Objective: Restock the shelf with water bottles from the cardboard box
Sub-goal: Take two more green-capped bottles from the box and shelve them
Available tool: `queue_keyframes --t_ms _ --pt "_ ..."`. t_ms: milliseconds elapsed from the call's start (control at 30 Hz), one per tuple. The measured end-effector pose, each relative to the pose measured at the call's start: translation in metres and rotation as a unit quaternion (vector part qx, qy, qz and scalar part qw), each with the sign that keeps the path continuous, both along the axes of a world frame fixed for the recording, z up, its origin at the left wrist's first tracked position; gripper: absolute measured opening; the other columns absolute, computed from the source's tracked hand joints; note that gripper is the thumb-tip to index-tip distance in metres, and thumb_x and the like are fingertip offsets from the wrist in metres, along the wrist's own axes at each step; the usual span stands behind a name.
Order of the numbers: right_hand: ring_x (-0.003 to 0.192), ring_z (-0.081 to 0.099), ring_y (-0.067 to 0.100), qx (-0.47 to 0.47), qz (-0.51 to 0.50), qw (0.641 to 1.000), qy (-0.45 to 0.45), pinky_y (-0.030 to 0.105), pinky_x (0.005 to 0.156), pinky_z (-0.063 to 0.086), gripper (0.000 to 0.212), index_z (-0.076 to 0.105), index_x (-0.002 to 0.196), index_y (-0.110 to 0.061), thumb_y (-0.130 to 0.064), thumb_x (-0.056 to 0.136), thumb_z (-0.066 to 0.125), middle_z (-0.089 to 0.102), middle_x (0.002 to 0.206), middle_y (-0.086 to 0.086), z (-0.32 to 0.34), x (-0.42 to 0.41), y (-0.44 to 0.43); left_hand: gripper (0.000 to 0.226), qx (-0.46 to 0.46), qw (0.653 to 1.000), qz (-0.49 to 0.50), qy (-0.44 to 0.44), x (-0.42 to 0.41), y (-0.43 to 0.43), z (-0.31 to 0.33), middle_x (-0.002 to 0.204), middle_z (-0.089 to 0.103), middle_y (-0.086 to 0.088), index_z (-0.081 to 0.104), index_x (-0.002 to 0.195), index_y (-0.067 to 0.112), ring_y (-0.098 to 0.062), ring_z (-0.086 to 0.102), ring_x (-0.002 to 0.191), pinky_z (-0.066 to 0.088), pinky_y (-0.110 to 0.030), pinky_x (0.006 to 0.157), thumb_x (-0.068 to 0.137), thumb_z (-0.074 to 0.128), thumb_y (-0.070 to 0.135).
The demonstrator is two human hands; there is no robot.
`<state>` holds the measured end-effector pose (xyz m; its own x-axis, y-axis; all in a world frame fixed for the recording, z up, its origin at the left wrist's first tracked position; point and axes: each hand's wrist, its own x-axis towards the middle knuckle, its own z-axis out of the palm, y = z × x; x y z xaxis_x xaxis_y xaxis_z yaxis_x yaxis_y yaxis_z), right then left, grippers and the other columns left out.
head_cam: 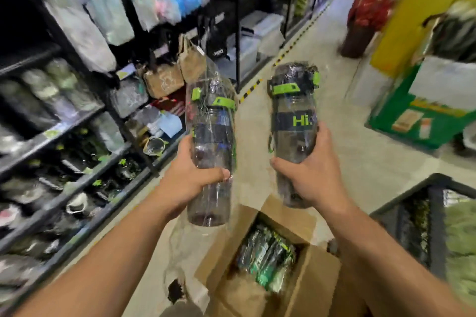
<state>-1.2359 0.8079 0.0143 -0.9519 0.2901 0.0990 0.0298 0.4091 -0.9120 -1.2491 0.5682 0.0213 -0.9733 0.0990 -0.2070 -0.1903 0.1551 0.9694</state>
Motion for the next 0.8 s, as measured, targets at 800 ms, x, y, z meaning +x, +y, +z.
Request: queue_keyframes --t_ms 800 --pt "0.118 0.059 0.013 -0.022 0.184 0.977 0.110 0.032 0.099 0.049 0.112 0.030 0.151 -0.029 -0.030 0.061 0.097 0.058 0.134 -0.006 0.126 -0.050 -0.454 0.121 -0.057 0.961 0.191 0.193 0.030 -0.438 0.125 0.164 0.021 0.001 0.008 0.159 0.022 0.002 0.017 0.134 0.024 -0.024 0.109 0.071 0.090 0.023"
